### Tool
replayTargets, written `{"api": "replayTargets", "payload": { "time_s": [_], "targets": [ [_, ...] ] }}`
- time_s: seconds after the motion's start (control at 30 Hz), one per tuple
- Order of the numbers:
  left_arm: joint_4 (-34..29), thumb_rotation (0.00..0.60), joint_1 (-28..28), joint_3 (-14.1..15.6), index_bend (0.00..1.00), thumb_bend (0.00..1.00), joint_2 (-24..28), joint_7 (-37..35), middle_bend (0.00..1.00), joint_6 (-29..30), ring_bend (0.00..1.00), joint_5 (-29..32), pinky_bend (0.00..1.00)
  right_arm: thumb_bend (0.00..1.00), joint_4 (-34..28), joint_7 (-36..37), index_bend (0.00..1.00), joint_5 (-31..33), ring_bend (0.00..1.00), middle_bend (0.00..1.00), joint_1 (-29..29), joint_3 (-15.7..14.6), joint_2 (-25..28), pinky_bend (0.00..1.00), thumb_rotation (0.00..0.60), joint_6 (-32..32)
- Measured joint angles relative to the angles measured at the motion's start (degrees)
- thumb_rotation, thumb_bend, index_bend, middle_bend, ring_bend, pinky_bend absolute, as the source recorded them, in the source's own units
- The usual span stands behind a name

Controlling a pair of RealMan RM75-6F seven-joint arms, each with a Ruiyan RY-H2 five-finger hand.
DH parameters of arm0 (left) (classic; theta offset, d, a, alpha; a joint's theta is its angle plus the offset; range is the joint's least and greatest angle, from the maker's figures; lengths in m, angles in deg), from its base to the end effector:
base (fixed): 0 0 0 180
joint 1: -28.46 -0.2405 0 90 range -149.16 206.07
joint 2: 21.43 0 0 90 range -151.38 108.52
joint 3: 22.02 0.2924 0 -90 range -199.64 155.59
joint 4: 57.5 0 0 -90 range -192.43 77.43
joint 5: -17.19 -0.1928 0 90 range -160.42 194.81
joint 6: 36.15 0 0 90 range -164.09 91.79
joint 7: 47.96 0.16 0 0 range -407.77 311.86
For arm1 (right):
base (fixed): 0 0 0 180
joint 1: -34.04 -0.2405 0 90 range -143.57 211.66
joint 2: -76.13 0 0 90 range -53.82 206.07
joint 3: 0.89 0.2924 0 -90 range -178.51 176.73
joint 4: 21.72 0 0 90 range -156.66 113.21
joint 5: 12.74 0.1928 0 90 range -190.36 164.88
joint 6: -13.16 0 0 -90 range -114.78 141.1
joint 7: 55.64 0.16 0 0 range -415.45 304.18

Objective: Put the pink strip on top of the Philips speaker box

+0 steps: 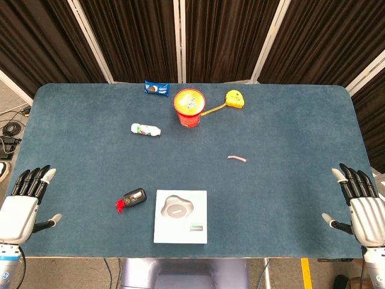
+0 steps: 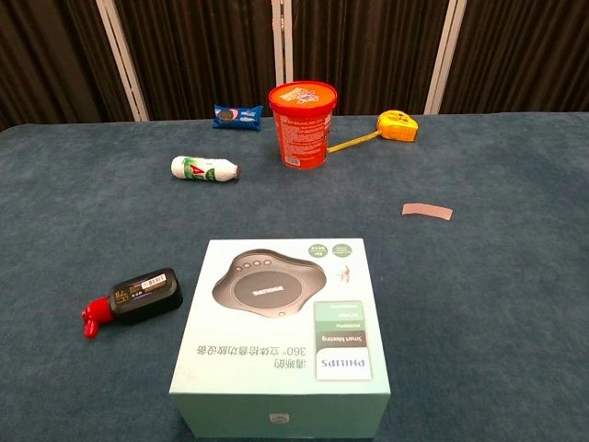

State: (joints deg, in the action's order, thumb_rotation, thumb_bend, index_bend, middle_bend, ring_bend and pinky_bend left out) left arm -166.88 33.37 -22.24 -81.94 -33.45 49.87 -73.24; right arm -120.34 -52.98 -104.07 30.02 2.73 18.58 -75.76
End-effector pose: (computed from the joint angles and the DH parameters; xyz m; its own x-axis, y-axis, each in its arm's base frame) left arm -0.2740 0.1845 0.1840 0.4205 0.0256 0.9069 0.9035 -0.1027 -0.4161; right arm -0.3040 -0.1936 0.2256 0.3573 0.0673 0.9316 -0.9266 -0.0998 0.3626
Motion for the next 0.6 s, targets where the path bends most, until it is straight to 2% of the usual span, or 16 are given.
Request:
{"api": "replayTargets", "payload": {
  "time_s": [0.37,0.5,0.6],
  "targets": [
    [0.7,0.6,0.3,-0.3,0.0,0.0,-0.5,-0.3,0.0,-1.0,0.0,1.2,0.0,0.0,0.5,0.7,0.05,1.6,0.0,0.0,-1.0,0.5,-0.4,0.0,0.6,2.2],
    [1.6,0.6,0.9,-0.9,0.0,0.0,-1.3,0.3,0.0,-1.9,0.0,2.5,0.0,0.0,1.7,2.3,0.07,3.6,0.0,0.0,-3.4,1.3,-1.0,0.0,0.6,7.0],
    [2.0,0.6,1.3,-1.2,0.0,0.0,-2.0,0.9,0.0,-2.7,0.0,3.6,0.0,0.01,3.8,4.2,0.15,5.7,0.0,0.0,-6.5,2.5,-1.8,0.0,0.6,12.3]
  ]
}}
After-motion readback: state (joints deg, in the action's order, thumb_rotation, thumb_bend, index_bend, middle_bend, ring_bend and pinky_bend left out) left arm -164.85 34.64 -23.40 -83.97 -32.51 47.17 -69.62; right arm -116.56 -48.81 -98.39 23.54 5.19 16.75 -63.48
